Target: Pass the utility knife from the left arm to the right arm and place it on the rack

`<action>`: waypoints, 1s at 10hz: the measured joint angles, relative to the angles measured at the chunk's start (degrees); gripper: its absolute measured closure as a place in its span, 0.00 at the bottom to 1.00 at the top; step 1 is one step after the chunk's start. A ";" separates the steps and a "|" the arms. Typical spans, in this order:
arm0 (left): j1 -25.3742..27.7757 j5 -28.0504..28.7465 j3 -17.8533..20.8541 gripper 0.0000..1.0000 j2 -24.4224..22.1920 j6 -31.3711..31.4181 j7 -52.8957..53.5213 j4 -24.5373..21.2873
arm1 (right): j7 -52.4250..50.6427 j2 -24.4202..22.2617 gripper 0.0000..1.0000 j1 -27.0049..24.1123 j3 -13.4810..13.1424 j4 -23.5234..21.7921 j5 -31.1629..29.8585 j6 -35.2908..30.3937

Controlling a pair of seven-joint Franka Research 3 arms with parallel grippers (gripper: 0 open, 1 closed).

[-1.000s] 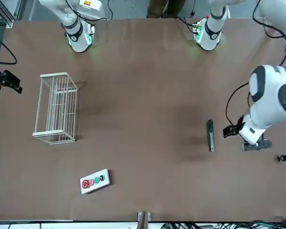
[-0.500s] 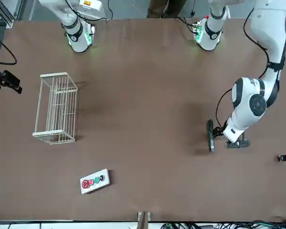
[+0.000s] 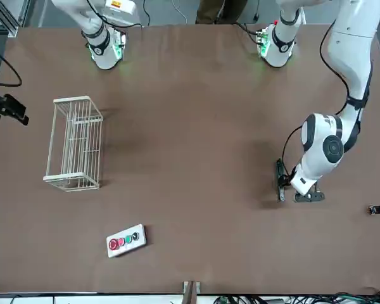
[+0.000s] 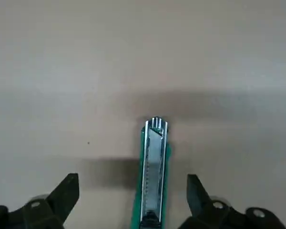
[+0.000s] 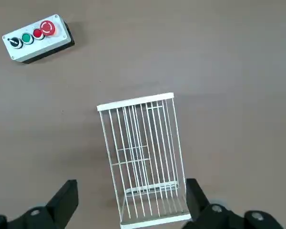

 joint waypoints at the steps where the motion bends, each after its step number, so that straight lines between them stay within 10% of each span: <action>1: -0.24 0.00 -0.07 0.01 0.59 0.42 -0.37 0.03 | 0.04 0.00 0.00 0.00 0.02 0.00 0.00 0.00; 10: -0.52 0.01 -0.03 0.24 3.50 2.83 -0.77 0.15 | 0.32 0.00 0.00 -0.72 -0.38 0.05 0.00 0.17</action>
